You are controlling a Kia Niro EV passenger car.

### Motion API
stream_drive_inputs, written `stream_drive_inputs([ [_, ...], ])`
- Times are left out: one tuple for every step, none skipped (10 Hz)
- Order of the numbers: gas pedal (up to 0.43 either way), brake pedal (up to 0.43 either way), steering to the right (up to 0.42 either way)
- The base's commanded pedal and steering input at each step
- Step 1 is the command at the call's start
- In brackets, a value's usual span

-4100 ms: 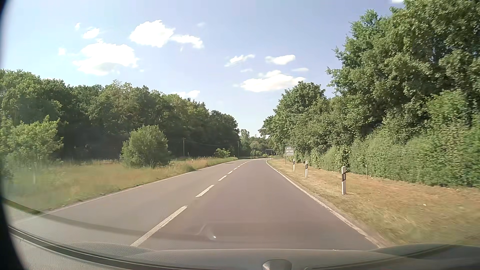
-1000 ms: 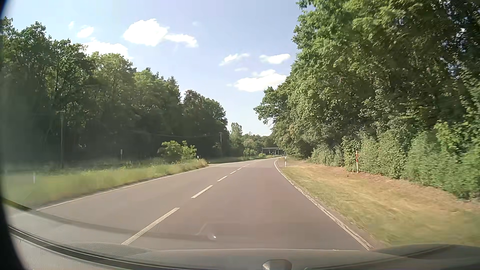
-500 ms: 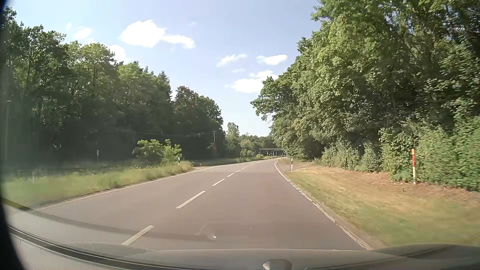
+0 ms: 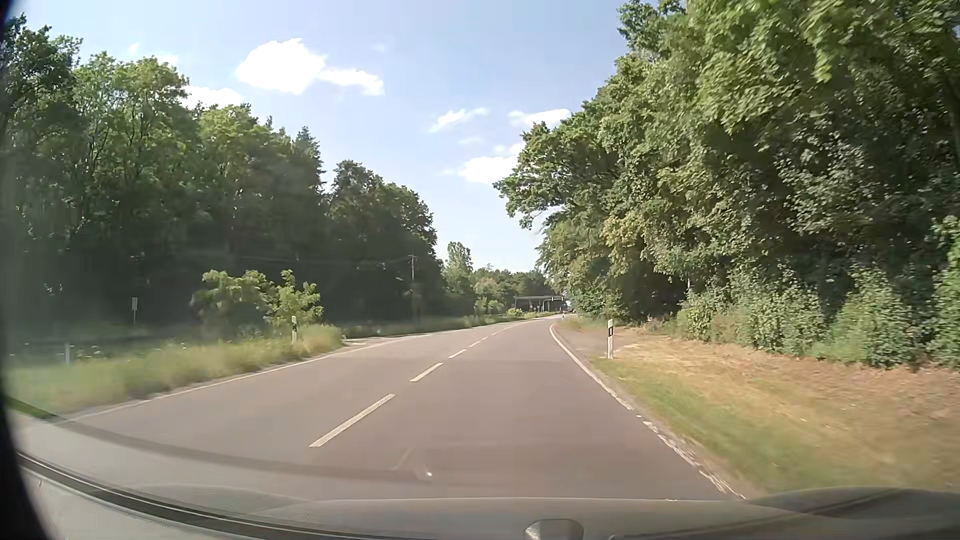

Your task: Follow the waypoints while adhering to traffic rules and regulations

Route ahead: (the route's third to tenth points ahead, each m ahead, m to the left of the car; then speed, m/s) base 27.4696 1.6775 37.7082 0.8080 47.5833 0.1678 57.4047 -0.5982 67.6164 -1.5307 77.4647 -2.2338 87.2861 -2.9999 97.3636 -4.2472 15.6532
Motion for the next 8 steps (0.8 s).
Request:
stream_drive_inputs([
  [0.087, 0.03, 0.006],
  [0.087, 0.03, 0.007],
  [0.087, 0.03, 0.007],
  [0.087, 0.03, 0.007],
  [0.087, 0.03, 0.007],
  [0.087, 0.03, 0.007],
  [0.098, 0.03, 0.007],
  [0.098, 0.03, 0.007],
])
